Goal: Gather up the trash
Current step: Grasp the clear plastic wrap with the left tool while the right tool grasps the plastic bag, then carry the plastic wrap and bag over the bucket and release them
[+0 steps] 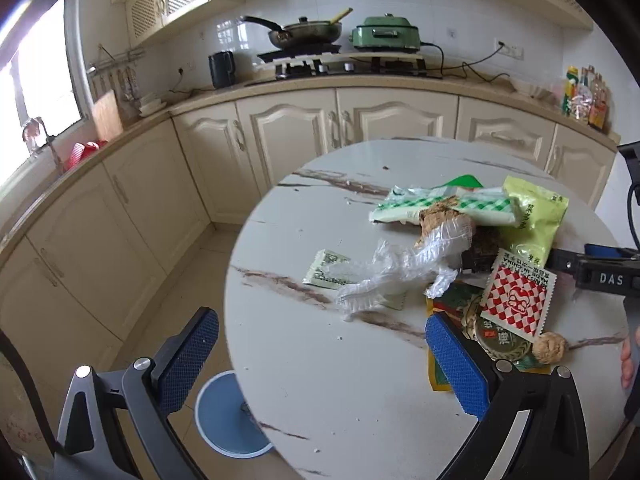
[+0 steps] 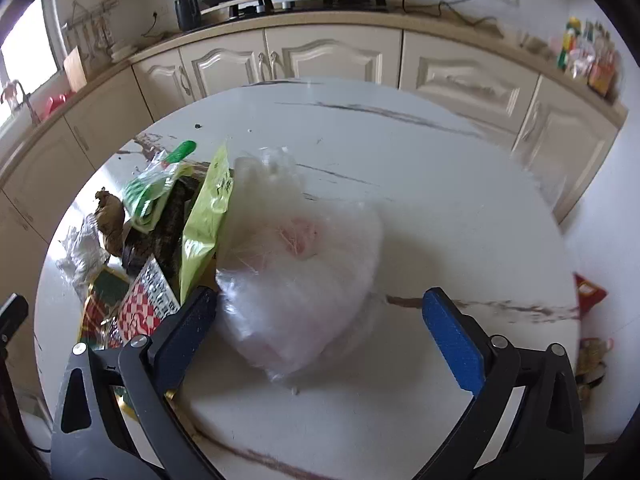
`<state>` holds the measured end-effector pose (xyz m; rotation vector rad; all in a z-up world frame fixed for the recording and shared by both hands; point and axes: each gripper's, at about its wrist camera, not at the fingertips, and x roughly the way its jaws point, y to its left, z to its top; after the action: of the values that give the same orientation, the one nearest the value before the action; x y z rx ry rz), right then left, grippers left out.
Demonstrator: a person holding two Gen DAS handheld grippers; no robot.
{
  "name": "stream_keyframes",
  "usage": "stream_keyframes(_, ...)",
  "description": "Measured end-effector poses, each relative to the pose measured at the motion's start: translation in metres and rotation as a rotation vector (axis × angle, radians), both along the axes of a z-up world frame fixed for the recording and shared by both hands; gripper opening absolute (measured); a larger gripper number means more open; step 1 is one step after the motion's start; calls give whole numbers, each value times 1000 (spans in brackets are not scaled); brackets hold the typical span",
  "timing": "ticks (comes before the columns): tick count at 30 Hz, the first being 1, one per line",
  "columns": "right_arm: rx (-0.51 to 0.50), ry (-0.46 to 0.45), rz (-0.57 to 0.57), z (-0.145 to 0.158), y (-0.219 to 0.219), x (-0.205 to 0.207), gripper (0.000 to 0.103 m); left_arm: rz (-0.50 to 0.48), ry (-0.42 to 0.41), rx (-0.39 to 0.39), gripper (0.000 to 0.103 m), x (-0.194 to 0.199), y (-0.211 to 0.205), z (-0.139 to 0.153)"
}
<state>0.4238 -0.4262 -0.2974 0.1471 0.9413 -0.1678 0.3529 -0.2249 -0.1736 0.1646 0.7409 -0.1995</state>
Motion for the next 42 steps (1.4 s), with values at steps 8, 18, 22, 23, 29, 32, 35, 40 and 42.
stream_keyframes(8, 67, -48, -3, -5, -23, -17, 67, -74, 82, -37, 102, 68, -13, -24)
stream_keyframes(18, 63, -98, -23, 11, -26, -42, 67, -159, 50, 54, 54, 129, -41, -39)
stream_keyframes(22, 55, -125, -19, 21, -22, -48, 67, -164, 68, -1, 23, 136, -35, -43)
stream_keyframes(23, 49, -131, -18, 24, -21, -49, 67, -161, 61, -21, 22, 135, -31, -40)
stream_keyframes(29, 28, -165, -18, 40, -11, -60, 67, -171, 5, -118, 21, 107, -2, -17)
stream_keyframes(32, 20, -186, -7, 52, -1, -66, 67, -164, -19, -167, 21, 87, 22, -5)
stream_keyframes(35, 9, -212, 19, 67, 17, -72, 67, -154, -51, -206, 21, 60, 44, 10)
stream_keyframes(40, -2, -253, 109, 91, 66, -76, 67, -101, -107, -234, 21, 18, 100, 27)
stream_keyframes(42, -1, -266, 168, 97, 96, -73, 67, -74, -119, -238, 21, 7, 120, 29)
